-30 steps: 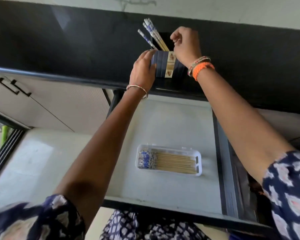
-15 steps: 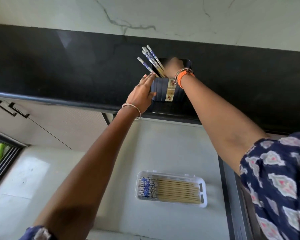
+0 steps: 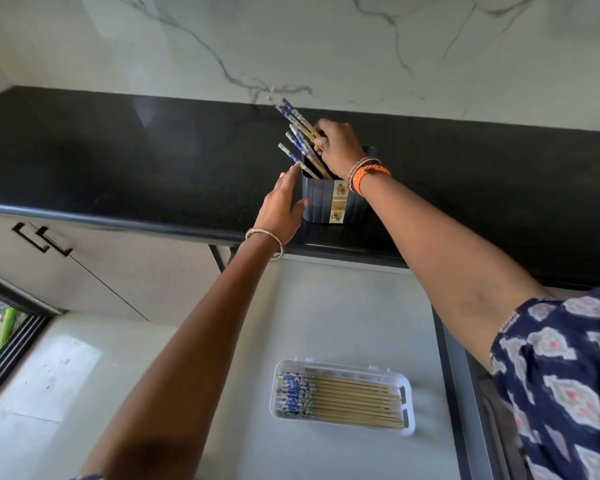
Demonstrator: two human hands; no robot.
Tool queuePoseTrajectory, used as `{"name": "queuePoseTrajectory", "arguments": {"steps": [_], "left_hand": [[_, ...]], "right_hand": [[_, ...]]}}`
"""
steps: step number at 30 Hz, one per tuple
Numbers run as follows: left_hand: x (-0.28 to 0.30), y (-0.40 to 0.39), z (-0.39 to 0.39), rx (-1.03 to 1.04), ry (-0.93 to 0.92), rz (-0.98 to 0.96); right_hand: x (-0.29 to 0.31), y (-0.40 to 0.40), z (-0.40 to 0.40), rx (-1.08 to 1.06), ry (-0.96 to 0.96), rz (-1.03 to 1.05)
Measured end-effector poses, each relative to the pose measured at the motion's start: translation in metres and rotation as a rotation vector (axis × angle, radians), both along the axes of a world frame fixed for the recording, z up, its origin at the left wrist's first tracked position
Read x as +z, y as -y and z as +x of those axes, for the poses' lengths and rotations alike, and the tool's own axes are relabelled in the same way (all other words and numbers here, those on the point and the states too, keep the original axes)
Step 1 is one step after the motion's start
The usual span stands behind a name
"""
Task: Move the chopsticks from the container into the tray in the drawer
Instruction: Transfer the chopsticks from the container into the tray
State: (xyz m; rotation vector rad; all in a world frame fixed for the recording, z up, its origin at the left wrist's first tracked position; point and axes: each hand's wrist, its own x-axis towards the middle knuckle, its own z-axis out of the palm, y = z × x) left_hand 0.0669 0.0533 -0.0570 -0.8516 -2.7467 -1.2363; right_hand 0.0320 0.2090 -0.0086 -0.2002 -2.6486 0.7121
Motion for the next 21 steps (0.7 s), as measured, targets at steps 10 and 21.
{"name": "queuePoseTrajectory", "arguments": {"steps": [10, 21], "left_hand": [[-0.021, 0.022, 0.053, 0.306, 0.42, 0.557], [-0.157, 0.1, 0.171, 0.483, 0.669, -0.004]], "right_hand": [[0.03, 0.037, 0.085, 0.256, -0.152, 0.285], [-0.145, 0.058, 0.266, 0.206, 0.384, 0.141]]}}
